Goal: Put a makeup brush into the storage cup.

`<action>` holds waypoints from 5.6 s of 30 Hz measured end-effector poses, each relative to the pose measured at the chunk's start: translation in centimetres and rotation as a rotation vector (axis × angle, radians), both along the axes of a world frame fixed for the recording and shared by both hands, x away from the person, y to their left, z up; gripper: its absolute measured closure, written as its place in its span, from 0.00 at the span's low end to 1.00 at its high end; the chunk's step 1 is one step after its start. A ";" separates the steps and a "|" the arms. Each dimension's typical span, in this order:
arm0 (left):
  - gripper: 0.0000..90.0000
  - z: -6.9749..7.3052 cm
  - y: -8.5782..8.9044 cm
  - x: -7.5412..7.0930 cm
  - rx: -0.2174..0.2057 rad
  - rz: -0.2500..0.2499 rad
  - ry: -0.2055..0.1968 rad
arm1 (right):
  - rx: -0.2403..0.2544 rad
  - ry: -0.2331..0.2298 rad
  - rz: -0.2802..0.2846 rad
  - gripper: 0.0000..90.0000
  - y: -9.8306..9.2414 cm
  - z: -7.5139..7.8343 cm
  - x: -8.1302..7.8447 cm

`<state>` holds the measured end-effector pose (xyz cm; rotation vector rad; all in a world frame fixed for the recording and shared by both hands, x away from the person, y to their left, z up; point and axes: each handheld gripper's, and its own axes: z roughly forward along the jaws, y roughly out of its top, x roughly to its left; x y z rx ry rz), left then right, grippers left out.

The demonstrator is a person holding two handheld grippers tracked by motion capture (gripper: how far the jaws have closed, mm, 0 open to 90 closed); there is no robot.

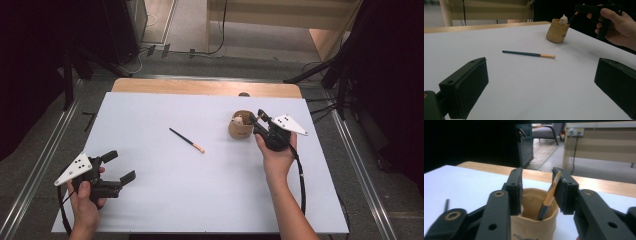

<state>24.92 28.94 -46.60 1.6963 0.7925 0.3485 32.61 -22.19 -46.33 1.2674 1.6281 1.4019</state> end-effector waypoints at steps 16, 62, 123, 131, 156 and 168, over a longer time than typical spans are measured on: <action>0.00 0.0 -0.2 0.0 0.004 -0.005 -0.001 | -0.004 0.009 0.010 0.15 -0.6 1.7 -3.4; 0.00 -0.2 -1.3 -0.3 0.028 -0.042 -0.024 | -0.025 0.057 0.017 0.00 -7.6 -2.1 -13.3; 0.00 1.7 -10.4 7.3 0.113 -0.178 0.058 | -0.017 0.057 0.069 0.00 -9.3 -2.7 -15.8; 0.00 1.8 -12.1 9.7 0.165 -0.242 0.097 | -0.009 0.058 0.066 0.00 -9.4 -2.6 -15.8; 0.00 1.4 -16.2 16.2 0.502 -0.376 0.287 | -0.002 0.080 0.070 0.00 -9.8 -3.1 -15.9; 0.00 0.6 -18.2 17.2 0.737 -0.428 0.332 | -0.011 0.084 0.078 0.00 -9.6 -3.3 -15.8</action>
